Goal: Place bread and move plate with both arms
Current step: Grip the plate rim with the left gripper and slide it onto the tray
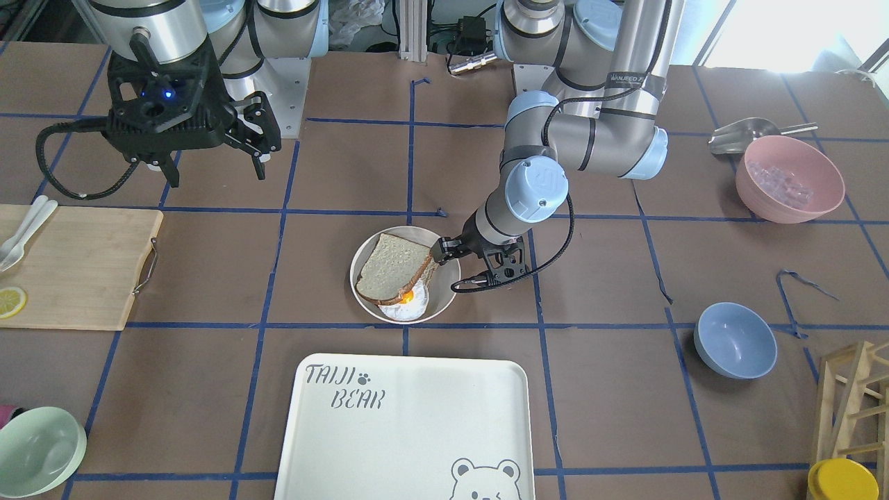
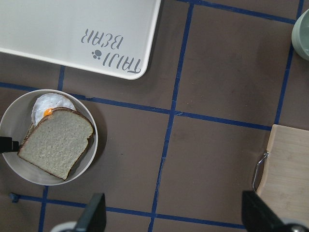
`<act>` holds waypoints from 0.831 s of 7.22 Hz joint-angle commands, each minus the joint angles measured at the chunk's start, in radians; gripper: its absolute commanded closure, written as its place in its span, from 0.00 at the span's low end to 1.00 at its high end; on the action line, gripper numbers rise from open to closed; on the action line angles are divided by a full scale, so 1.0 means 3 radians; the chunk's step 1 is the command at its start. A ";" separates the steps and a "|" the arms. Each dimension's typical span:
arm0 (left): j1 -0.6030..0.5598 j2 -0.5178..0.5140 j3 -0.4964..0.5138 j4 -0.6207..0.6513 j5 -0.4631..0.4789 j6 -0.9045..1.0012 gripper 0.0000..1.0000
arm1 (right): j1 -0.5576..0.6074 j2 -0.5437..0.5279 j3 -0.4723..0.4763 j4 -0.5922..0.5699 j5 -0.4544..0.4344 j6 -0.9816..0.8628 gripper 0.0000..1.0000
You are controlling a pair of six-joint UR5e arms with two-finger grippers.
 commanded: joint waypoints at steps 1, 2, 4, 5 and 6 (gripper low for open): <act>0.0000 0.0007 0.0046 -0.0001 -0.0006 0.0055 0.73 | -0.0078 -0.0027 0.0019 0.0016 0.0022 0.0006 0.00; 0.0000 0.0012 0.0052 -0.0001 0.0004 0.0056 0.77 | -0.0088 -0.0032 0.0014 0.0016 0.0043 0.0006 0.00; 0.0005 0.0012 0.0047 -0.0006 0.0009 0.0061 1.00 | -0.0083 -0.0037 0.0009 0.0011 0.0048 0.0006 0.00; 0.0005 0.0012 0.0052 -0.0001 0.0014 0.0061 1.00 | -0.0083 -0.0038 -0.0017 0.0016 0.0053 0.0006 0.00; 0.0025 0.0068 0.0072 0.0004 0.0020 0.0192 1.00 | -0.0088 -0.0032 0.0003 0.0016 0.0058 0.0001 0.00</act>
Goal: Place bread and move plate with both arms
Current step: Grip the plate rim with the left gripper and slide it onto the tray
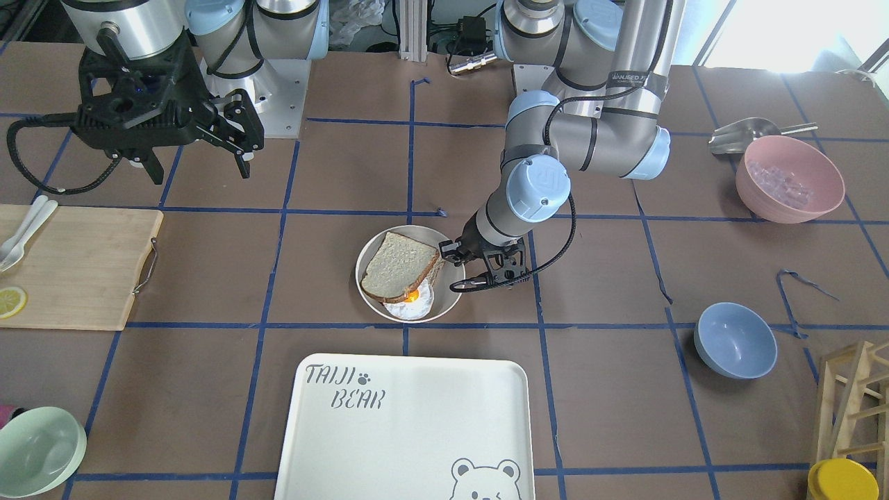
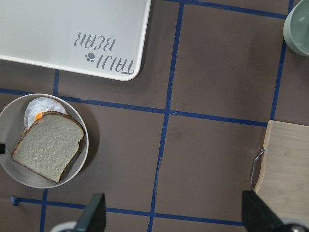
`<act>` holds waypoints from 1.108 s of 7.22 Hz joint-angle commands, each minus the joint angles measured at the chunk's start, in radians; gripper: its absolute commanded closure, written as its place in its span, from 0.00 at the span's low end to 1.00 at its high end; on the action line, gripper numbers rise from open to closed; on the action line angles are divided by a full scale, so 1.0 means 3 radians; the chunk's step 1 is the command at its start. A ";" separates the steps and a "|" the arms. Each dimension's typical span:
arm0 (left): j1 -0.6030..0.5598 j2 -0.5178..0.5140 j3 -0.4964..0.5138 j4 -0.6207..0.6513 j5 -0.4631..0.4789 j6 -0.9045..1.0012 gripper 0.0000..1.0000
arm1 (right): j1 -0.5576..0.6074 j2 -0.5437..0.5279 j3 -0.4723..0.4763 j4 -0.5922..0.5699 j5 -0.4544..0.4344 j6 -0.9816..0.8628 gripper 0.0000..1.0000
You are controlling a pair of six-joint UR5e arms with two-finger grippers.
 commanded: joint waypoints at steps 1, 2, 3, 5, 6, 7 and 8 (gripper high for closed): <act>0.0100 0.0093 0.0037 0.0016 -0.0001 0.0184 1.00 | 0.0002 -0.0002 0.0006 -0.0014 0.0007 -0.0004 0.00; 0.0223 0.0144 0.0052 0.0016 -0.0031 0.0185 1.00 | 0.0002 -0.0002 0.0001 0.0011 -0.0009 0.0001 0.00; 0.0325 0.0175 0.0118 0.0021 -0.0041 0.0139 1.00 | -0.0003 0.0003 0.0011 0.0001 0.0001 -0.0004 0.00; 0.0418 0.0063 0.0429 0.0001 -0.0327 0.0129 1.00 | -0.0003 -0.0002 0.0011 0.0006 -0.0014 -0.0004 0.00; 0.0423 -0.0069 0.0653 -0.0015 -0.0323 0.0134 1.00 | 0.0002 -0.0002 0.0011 0.0001 0.0001 -0.0004 0.00; 0.0423 -0.0263 0.0899 -0.0035 -0.0318 0.0129 1.00 | 0.0007 -0.0007 0.0006 0.0006 0.0007 0.0001 0.00; 0.0423 -0.0467 0.1099 -0.0035 -0.0323 0.0124 1.00 | 0.0002 -0.0002 0.0016 0.0011 0.0007 0.0001 0.00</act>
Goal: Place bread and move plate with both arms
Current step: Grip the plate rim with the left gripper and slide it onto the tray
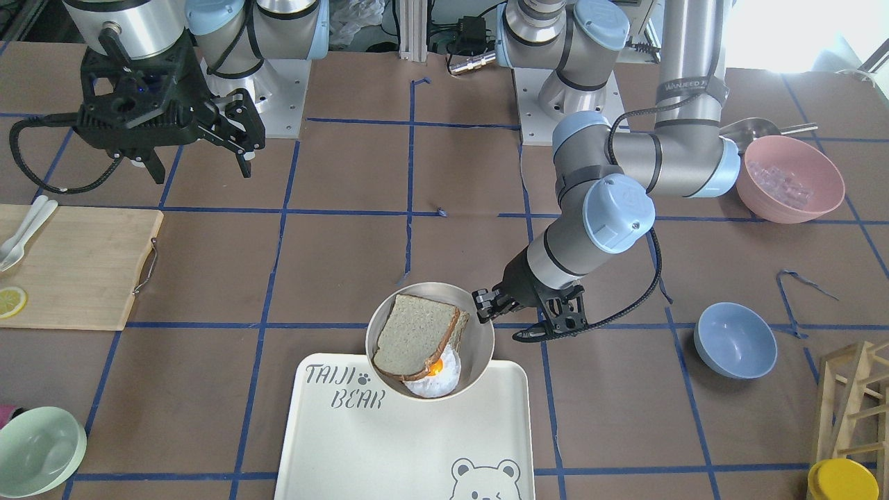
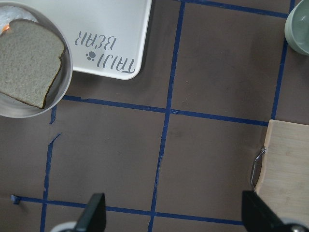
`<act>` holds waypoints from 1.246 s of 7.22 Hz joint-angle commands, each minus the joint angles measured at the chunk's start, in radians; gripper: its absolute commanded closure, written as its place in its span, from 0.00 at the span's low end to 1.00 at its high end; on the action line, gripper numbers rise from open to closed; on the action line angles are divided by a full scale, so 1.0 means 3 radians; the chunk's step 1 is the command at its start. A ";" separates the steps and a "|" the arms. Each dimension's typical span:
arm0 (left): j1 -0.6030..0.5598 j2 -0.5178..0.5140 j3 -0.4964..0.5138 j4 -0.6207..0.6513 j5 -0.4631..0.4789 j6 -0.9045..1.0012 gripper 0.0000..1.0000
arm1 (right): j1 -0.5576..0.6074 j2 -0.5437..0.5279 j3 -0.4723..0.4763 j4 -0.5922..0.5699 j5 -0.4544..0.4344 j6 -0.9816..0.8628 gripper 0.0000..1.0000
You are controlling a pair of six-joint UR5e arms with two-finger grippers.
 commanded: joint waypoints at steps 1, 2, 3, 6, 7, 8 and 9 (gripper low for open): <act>0.0003 -0.0412 0.0461 -0.0010 -0.0024 -0.0066 1.00 | 0.0004 0.0002 0.0006 0.0000 0.0003 -0.0003 0.00; 0.0003 -0.0576 0.0671 -0.0010 -0.0145 -0.0082 1.00 | 0.0004 -0.0003 0.0006 0.0000 0.0018 -0.0003 0.00; 0.0003 -0.0729 0.0845 -0.0015 -0.0222 -0.0082 1.00 | 0.0004 -0.0003 0.0006 0.0000 0.0018 0.0002 0.00; 0.0003 -0.0905 0.0908 0.0001 -0.0228 -0.0082 1.00 | 0.0004 0.0002 0.0006 0.0000 0.0018 -0.0003 0.00; -0.0002 -0.0920 0.0903 0.0011 -0.0228 -0.0097 1.00 | 0.0004 0.0002 0.0006 0.0000 0.0013 -0.0003 0.00; -0.0002 -0.0935 0.0903 0.0016 -0.0218 -0.0097 0.79 | 0.0004 0.0002 0.0011 0.0000 0.0018 -0.0008 0.00; -0.0007 -0.0936 0.0903 0.0021 -0.0213 -0.0112 0.17 | 0.0004 0.0002 0.0011 0.0000 0.0008 -0.0009 0.00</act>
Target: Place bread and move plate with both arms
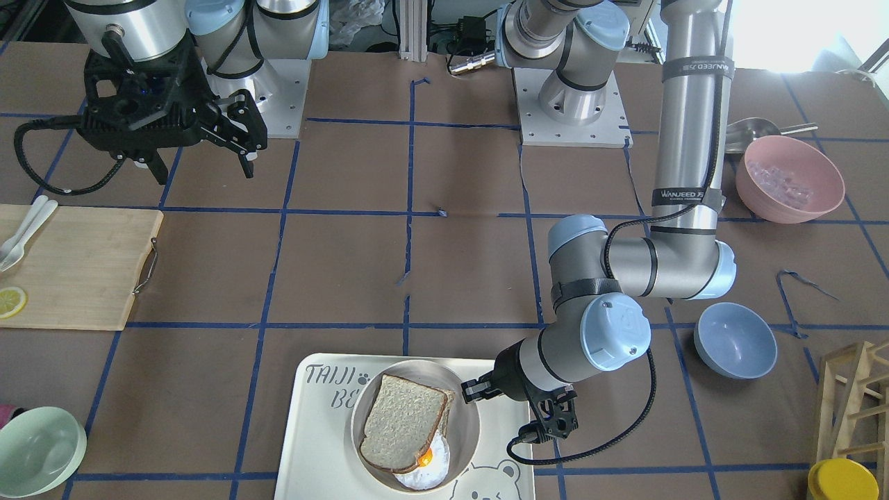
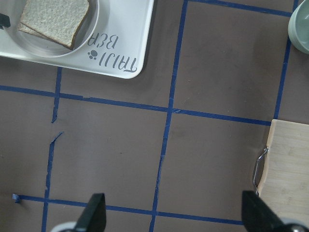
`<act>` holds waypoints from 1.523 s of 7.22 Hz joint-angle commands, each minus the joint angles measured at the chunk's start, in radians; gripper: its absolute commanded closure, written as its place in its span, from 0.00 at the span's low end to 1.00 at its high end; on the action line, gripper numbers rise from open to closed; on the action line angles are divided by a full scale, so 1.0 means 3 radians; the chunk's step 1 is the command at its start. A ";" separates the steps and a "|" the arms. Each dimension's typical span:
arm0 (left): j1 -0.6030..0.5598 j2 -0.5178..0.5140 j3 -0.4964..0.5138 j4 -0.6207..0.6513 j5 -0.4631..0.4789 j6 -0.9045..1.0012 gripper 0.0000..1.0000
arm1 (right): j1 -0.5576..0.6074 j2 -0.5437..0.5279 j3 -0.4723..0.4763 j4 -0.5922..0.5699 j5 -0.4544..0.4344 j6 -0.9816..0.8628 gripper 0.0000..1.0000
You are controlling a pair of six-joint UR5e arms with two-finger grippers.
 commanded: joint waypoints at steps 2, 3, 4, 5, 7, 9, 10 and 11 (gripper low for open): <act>-0.0014 0.0214 -0.0010 -0.0109 0.0038 -0.0003 0.07 | 0.0000 0.0000 0.0002 0.0000 -0.0006 -0.0002 0.00; -0.0020 0.0433 -0.0010 -0.0394 0.0139 0.0002 0.07 | 0.0000 0.0000 0.0002 0.0000 -0.0001 -0.0002 0.00; -0.0060 0.0663 -0.0035 -0.0675 0.0302 0.0007 0.06 | 0.0000 0.0000 0.0007 0.0000 -0.0006 -0.0002 0.00; -0.0076 0.0878 -0.0066 -0.0946 0.0359 0.0037 0.04 | 0.0000 0.0000 0.0007 0.0000 -0.0001 -0.0002 0.00; -0.0091 0.1313 -0.0168 -0.1412 0.0406 0.0048 0.00 | 0.0000 0.0000 0.0007 -0.0005 -0.0001 -0.0002 0.00; -0.0091 0.1773 -0.0235 -0.1944 0.0753 0.0094 0.00 | -0.0005 0.0005 0.0007 0.0000 -0.0006 -0.0007 0.00; -0.0091 0.1958 -0.0230 -0.2149 0.0890 0.0246 0.00 | 0.0000 0.0005 0.0007 -0.0005 -0.0001 -0.0012 0.00; -0.0086 0.2121 -0.0205 -0.2338 0.1150 0.0475 0.00 | -0.0005 0.0010 0.0007 -0.0005 -0.0006 -0.0017 0.00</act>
